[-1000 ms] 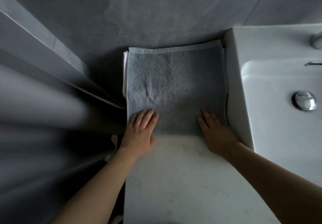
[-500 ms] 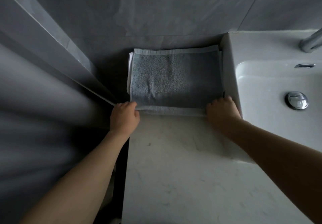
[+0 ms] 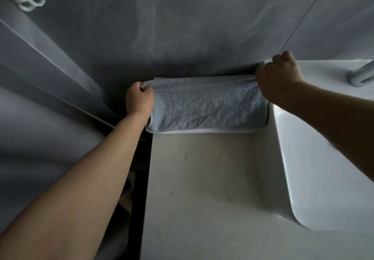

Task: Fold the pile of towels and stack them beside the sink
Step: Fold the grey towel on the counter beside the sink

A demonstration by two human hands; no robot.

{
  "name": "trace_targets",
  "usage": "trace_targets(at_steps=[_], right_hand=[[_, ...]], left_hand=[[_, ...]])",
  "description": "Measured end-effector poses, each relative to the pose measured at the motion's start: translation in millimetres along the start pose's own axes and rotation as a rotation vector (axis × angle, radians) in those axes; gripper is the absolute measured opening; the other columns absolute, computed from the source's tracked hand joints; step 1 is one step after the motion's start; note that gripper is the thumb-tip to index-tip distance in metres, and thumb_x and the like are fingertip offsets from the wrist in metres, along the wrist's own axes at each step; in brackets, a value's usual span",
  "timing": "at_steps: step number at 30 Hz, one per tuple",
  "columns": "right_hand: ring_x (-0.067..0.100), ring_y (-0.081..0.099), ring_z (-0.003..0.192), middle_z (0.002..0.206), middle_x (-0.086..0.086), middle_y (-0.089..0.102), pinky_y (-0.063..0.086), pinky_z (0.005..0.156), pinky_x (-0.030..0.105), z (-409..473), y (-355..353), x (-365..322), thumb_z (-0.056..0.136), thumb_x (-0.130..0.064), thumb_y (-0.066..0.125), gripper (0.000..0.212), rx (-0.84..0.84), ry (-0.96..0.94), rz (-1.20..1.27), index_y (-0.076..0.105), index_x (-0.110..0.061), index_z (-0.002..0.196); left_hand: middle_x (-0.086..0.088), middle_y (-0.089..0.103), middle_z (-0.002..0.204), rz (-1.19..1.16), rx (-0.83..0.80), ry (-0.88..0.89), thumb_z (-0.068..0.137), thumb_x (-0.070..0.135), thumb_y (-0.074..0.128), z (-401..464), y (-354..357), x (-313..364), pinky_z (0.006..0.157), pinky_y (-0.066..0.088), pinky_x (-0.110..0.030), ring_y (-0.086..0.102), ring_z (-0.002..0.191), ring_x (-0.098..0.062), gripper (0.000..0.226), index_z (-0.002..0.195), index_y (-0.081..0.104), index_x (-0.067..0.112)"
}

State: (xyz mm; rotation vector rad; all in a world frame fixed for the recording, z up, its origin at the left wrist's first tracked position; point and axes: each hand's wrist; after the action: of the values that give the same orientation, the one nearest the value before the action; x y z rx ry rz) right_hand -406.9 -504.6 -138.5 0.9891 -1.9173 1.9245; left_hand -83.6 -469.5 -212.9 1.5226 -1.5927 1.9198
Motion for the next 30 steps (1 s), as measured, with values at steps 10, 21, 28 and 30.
trace_targets(at_steps=[10, 21, 28, 30], right_hand=[[0.020, 0.060, 0.099, 0.096, -0.006, 0.068, 0.033, 0.094, 0.030, 42.9, 27.2, -9.3, 0.087, -0.024, 0.059, 0.014, -0.121, -0.069, 0.012, 0.049, -0.028, 0.077], [0.039, 0.052, 0.108, 0.118, 0.026, 0.054, 0.034, 0.094, 0.043, 41.6, 31.3, -31.8, 0.085, -0.018, 0.056, 0.045, -0.022, 0.059, 0.365, 0.048, 0.002, 0.124], [0.035, 0.031, 0.138, 0.150, 0.016, 0.035, 0.020, 0.114, 0.047, 23.0, 37.1, -108.0, 0.095, -0.042, 0.042, 0.059, 0.016, -0.049, 0.741, 0.039, -0.010, 0.144], [0.030, 0.012, 0.147, 0.161, 0.008, 0.016, 0.005, 0.119, 0.048, 26.3, 52.5, -119.0, 0.098, -0.048, 0.036, 0.064, -0.058, 0.036, 0.803, 0.025, -0.017, 0.152]], left_hand=[[-0.022, 0.061, 0.098, 0.285, -0.022, 0.131, 0.102, 0.021, 0.047, 43.4, 36.7, -5.5, 0.067, 0.031, -0.032, 0.057, 0.089, -0.035, 0.022, 0.089, 0.051, 0.004], [-0.021, 0.055, 0.121, 0.534, 0.160, 0.444, 0.086, 0.017, 0.055, 24.3, 44.9, -2.6, 0.087, 0.039, -0.046, 0.052, 0.109, -0.041, 0.036, 0.121, 0.055, 0.006], [-0.005, 0.025, 0.160, 0.737, -0.423, 0.774, 0.088, 0.061, 0.038, -9.5, 78.8, -8.6, 0.117, 0.009, -0.061, 0.021, 0.147, -0.032, 0.071, 0.150, 0.035, 0.028], [0.003, 0.005, 0.166, 0.794, -0.476, 0.681, 0.084, 0.076, 0.027, -9.9, 85.8, -19.9, 0.113, -0.006, -0.069, -0.002, 0.152, -0.026, 0.083, 0.156, 0.015, 0.034]])
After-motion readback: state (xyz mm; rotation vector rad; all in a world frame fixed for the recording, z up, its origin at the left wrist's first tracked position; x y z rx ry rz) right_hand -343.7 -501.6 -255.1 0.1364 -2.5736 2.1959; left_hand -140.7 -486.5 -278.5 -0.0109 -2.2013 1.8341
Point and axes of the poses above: each hand's wrist, its own z-axis towards the middle knuckle, its own y-axis out of the palm, x = y × z
